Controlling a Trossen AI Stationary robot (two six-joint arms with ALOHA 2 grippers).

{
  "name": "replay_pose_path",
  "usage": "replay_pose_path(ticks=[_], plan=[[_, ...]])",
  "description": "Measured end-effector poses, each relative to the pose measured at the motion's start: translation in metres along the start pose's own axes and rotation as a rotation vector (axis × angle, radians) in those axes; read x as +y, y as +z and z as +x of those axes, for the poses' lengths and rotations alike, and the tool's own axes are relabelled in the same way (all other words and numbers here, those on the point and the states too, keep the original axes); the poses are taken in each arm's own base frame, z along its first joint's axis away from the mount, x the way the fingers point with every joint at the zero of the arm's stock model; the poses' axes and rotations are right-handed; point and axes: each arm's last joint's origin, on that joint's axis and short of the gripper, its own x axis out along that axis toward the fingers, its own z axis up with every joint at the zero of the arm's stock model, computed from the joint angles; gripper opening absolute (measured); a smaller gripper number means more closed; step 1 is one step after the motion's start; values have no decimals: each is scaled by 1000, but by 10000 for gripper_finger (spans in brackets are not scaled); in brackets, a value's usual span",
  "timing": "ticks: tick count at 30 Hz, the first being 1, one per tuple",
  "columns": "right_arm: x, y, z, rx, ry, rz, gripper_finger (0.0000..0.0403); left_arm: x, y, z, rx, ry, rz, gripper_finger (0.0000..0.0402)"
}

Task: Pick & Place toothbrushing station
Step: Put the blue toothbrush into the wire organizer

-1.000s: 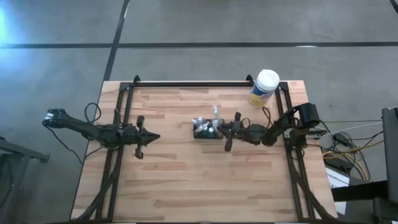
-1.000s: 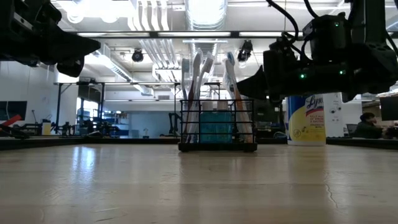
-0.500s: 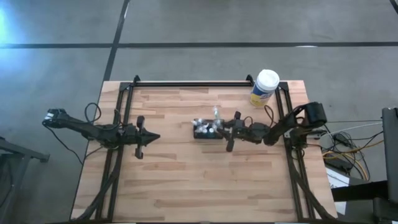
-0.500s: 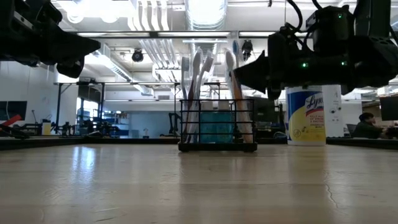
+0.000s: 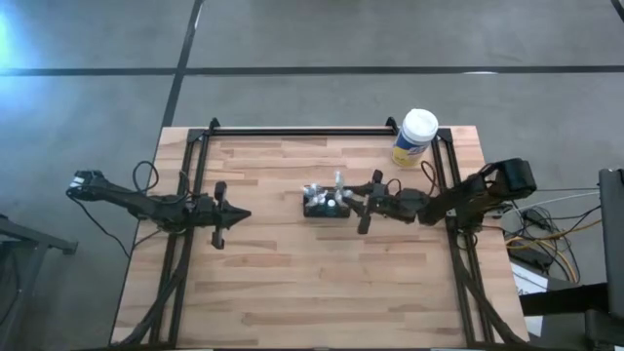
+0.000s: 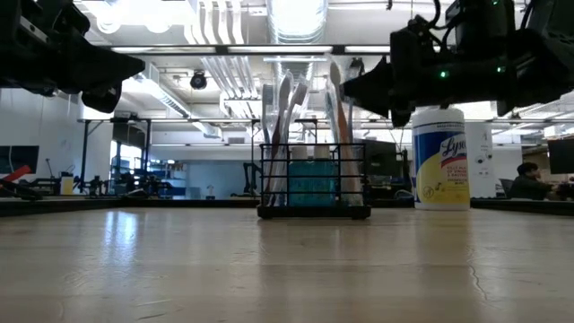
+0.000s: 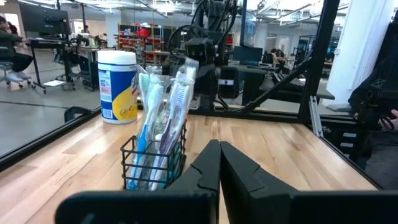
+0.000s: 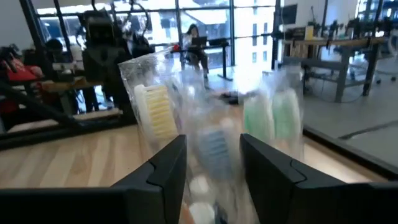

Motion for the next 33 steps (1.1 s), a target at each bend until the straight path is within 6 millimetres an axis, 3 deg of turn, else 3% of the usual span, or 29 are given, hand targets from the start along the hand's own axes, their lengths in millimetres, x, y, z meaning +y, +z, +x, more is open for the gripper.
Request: replay_pose_path(ticks=[5, 24, 28, 33], plan=[[0, 11, -4, -16, -1, -3, 134, 0, 0, 0, 0, 0, -1, 7], [-1, 3, 0, 133, -40, -49, 30, 0, 0, 0, 1, 1, -1, 7], [1, 8, 1, 119, -30, -53, 39, 0, 0, 0, 1, 1, -1, 7], [2, 14, 2, 101, -28, -14, 91, 0, 0, 0, 1, -2, -1, 7]])
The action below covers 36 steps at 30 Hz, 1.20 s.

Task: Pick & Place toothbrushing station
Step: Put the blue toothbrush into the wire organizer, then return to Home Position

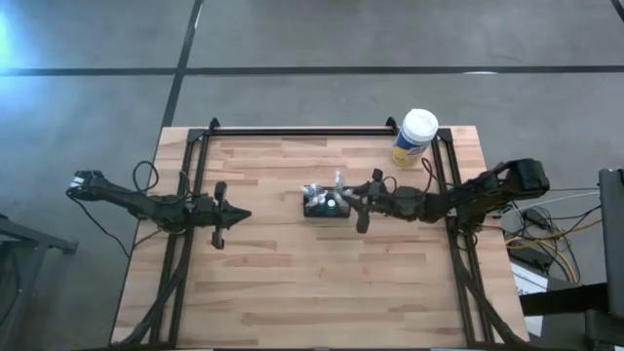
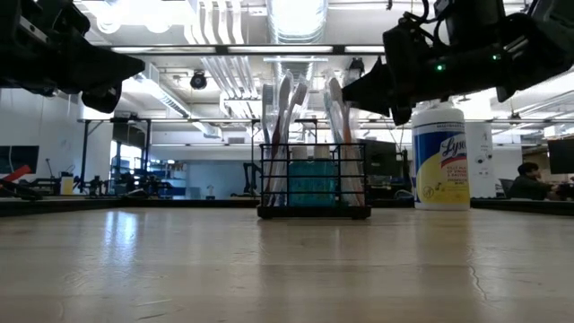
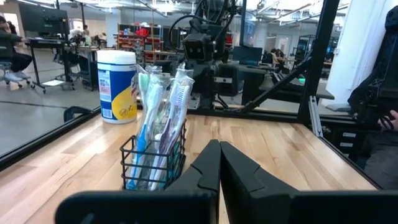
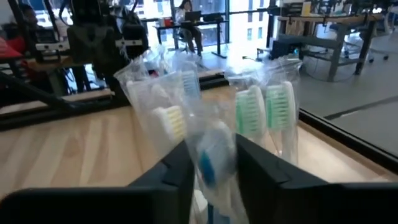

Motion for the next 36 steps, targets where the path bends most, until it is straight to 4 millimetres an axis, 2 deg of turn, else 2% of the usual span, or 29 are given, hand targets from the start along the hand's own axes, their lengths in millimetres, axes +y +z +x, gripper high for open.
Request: replay_pose_path(ticks=[9, 14, 20, 28, 32, 36], plan=[[0, 10, -3, 23, -6, 38, 200, 0, 0, 0, 1, 0, -4, 7], [0, 24, -8, -31, 2, 25, 228, 0, 0, 0, 3, 0, -3, 7], [-3, 39, -21, -37, 2, 23, 242, 0, -2, 0, 17, 1, 6, 7], [-3, 64, -53, -58, 64, -11, 220, 0, -1, 0, 21, 2, 9, 7], [-1, 68, -77, -73, 132, -32, 181, 0, 0, 0, 20, 3, 17, 7], [-3, 58, -98, -109, 188, -81, 122, 1, 2, 0, 15, 47, 16, 6]])
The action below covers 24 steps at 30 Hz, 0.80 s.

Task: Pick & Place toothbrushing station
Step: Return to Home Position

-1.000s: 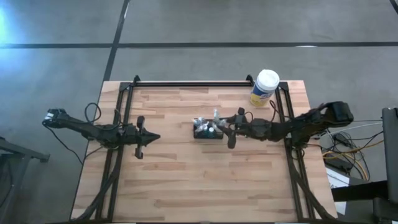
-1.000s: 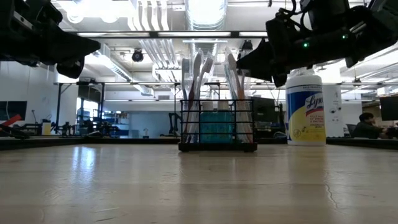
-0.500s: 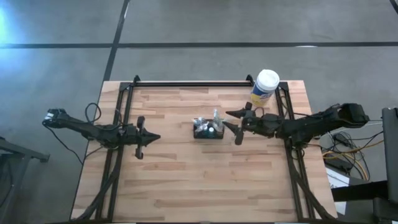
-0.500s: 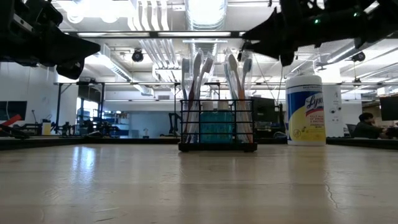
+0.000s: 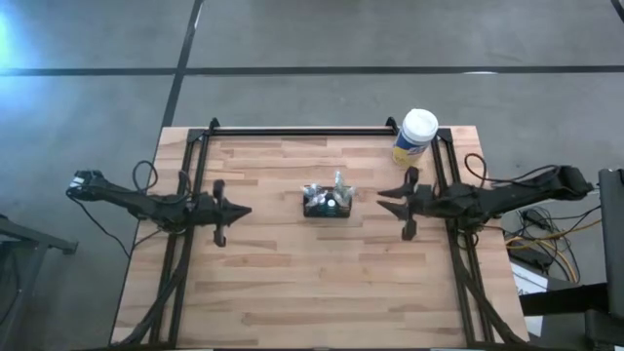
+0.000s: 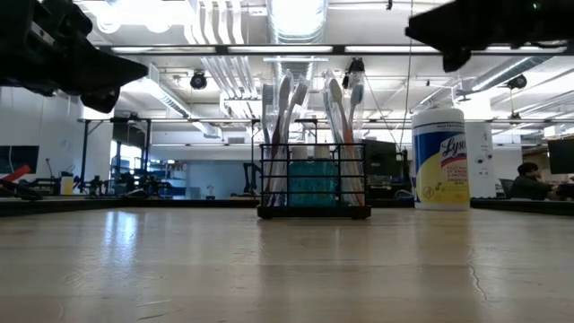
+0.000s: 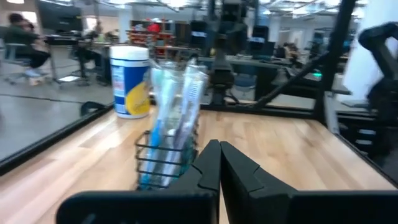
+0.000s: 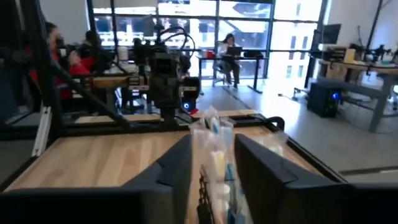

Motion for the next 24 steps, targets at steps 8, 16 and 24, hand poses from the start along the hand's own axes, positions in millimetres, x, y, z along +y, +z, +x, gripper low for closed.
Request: replay_pose_path(ticks=[8, 16, 24], plan=[[-8, -28, -29, -95, 78, 45, 14, 3, 7, -1, 30, 99, 96, 3], [-20, -48, -44, -150, 80, 68, 8, 7, 11, -4, -8, 127, 155, 1], [-23, -46, -54, -169, 77, 70, 8, 12, 16, -16, -78, 132, 158, 1]])
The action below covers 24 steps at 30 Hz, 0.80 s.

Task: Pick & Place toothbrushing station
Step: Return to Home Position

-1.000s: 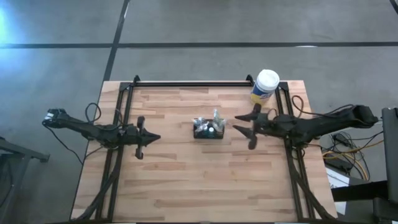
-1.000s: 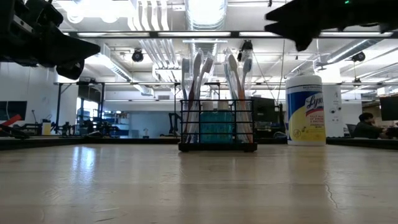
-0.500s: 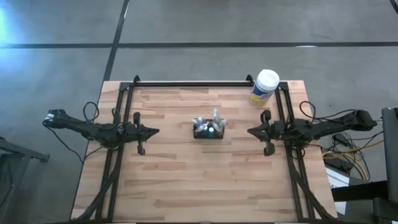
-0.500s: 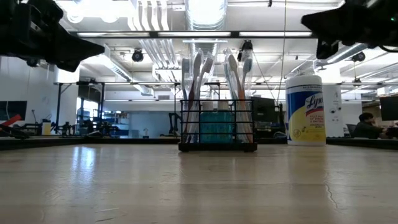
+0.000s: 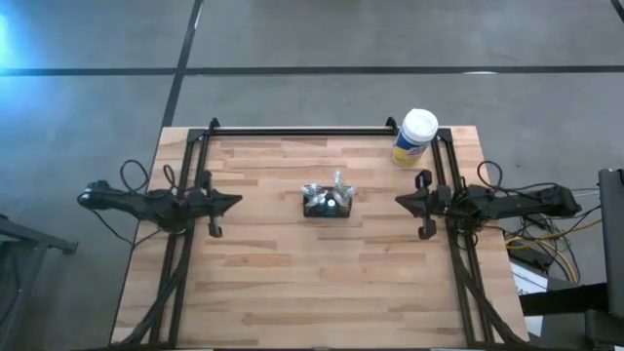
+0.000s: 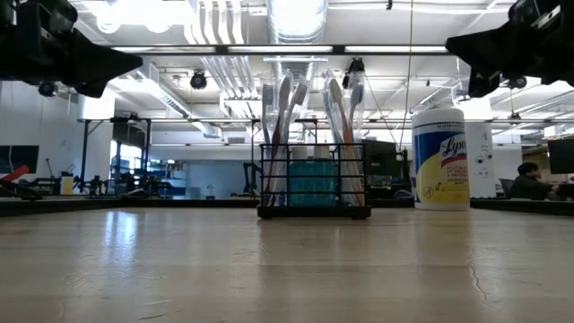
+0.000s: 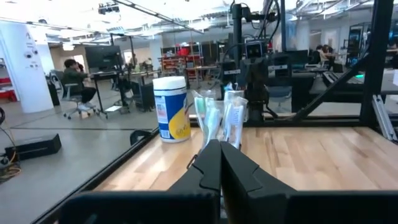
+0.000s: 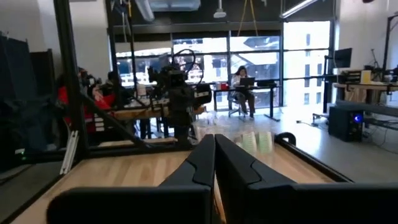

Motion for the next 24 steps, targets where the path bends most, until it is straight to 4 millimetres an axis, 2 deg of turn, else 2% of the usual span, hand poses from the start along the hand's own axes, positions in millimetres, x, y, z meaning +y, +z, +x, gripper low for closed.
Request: replay_pose_path(ticks=[4, 10, 24], plan=[[-1, -2, -6, 30, -5, 6, 8, 3, -4, -6, -13, 3, -18, 1], [-3, 0, -15, 9, -7, 23, 8, 2, -13, -4, 10, 20, -32, 0], [-4, -4, -15, 52, -36, 42, 8, -1, -16, -3, 25, -16, 0, 6]])
